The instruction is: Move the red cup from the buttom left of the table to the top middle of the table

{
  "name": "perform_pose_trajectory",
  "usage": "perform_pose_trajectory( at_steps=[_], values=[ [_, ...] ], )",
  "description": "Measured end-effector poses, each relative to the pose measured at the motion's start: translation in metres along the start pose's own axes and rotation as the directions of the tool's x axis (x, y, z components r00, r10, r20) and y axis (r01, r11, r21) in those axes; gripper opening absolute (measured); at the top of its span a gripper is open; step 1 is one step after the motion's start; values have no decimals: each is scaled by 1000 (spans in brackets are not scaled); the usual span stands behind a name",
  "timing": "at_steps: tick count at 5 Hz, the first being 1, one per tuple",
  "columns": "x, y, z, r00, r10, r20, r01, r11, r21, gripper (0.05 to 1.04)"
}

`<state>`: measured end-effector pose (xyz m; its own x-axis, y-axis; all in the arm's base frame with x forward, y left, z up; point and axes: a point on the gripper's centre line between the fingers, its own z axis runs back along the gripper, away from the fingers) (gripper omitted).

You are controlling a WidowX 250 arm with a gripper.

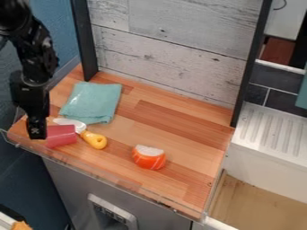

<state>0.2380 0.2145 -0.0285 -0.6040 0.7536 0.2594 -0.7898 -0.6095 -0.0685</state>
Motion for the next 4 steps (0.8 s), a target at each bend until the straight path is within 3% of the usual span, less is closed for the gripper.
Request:
perform_pose_trajectory(
  at_steps=[1,3,4],
  values=[
    [0,2,-3,1000,-6,-21,7,1000,11,999],
    [-4,8,-19,1000,-9,8,9,999,50,955],
    [-6,7,-21,1000,-9,16,8,999,47,750]
  ],
)
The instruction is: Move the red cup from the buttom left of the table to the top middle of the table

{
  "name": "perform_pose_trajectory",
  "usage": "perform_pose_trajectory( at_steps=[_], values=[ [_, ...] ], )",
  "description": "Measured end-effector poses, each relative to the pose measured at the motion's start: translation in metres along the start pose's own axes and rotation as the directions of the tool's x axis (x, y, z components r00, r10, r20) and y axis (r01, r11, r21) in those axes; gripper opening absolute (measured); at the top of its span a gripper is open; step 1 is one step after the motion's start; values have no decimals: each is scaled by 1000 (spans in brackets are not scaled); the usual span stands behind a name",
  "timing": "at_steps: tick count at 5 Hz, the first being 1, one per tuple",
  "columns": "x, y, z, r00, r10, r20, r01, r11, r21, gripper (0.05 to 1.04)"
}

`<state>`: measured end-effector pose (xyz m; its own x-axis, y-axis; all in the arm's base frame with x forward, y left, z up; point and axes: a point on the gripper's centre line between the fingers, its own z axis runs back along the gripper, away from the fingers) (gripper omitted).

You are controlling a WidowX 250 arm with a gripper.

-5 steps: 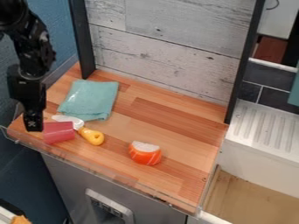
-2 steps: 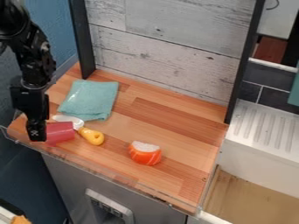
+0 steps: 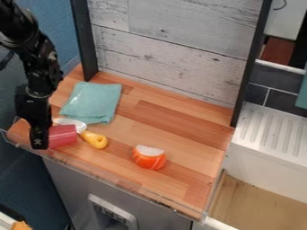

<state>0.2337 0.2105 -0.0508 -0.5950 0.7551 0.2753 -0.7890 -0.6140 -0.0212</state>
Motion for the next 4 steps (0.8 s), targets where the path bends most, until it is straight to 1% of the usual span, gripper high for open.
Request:
perform_pose_trajectory(
  at_steps=[1,2,3,4],
  values=[
    [0,-1,0,1000,8,2,-8,1000,-8,745],
    [2,-2,0,1000,10,14,-9,1000,-16,745],
    [6,1,3,999,28,25,-27,999,-36,744],
    [10,-8,30,998,56,-7,-56,991,-119,744]
  ],
)
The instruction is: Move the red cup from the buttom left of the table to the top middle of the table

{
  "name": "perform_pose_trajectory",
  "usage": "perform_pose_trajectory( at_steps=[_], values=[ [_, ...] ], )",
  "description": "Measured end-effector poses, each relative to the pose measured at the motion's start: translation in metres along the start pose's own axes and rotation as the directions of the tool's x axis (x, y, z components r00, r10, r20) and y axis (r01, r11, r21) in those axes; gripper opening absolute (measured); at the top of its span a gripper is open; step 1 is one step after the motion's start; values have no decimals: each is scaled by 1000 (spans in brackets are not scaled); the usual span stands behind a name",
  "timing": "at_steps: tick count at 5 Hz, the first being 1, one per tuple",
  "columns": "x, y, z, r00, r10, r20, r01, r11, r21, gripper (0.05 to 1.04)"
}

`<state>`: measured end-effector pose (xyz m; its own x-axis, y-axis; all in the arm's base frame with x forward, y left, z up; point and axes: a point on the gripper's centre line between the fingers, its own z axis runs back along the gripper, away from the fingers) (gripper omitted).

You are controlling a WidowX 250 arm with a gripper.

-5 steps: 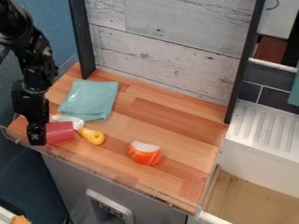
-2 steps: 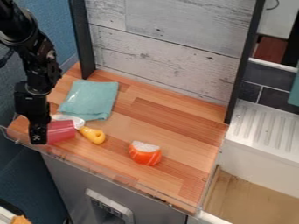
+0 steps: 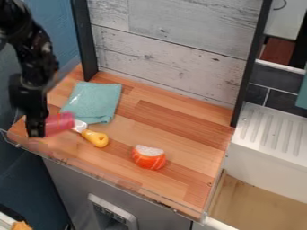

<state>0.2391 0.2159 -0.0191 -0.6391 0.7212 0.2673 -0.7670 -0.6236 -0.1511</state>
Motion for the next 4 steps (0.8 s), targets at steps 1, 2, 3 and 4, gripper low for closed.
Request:
perform_pose_trajectory(
  at_steps=[1,2,3,4],
  values=[
    [-3,-1,15,999,23,-42,-23,1000,-1,744],
    [-25,-7,41,994,7,-113,-9,1000,-22,744],
    [-70,-15,65,984,-82,-158,72,995,-66,744],
    [-107,-19,73,972,-153,-180,141,987,-74,744]
  ],
)
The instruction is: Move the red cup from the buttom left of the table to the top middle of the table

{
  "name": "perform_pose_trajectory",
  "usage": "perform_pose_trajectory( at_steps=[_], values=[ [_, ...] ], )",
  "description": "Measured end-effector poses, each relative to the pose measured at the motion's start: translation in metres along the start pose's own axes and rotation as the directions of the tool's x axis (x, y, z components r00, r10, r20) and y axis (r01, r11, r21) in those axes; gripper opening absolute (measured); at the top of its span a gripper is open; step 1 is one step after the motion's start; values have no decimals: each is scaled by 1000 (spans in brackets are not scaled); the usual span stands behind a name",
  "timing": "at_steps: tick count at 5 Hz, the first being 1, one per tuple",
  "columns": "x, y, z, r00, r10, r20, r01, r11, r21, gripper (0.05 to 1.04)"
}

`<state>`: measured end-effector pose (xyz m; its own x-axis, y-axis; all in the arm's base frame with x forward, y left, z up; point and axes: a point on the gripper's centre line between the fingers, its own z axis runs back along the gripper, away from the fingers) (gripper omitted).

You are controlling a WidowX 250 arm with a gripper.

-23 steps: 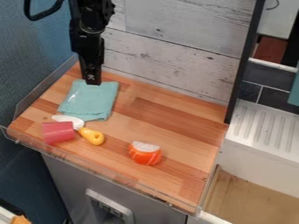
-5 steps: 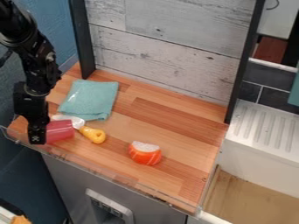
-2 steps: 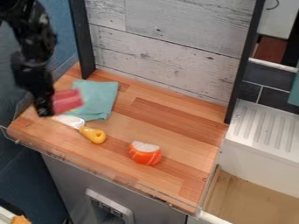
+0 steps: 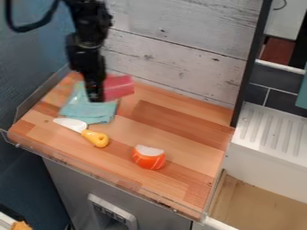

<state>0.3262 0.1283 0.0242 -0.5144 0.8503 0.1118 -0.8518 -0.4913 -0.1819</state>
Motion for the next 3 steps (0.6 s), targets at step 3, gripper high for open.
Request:
perform_pose_trajectory(
  at_steps=[3],
  values=[
    [-58,-27,-45,994,-100,38,100,995,1,744]
  ],
)
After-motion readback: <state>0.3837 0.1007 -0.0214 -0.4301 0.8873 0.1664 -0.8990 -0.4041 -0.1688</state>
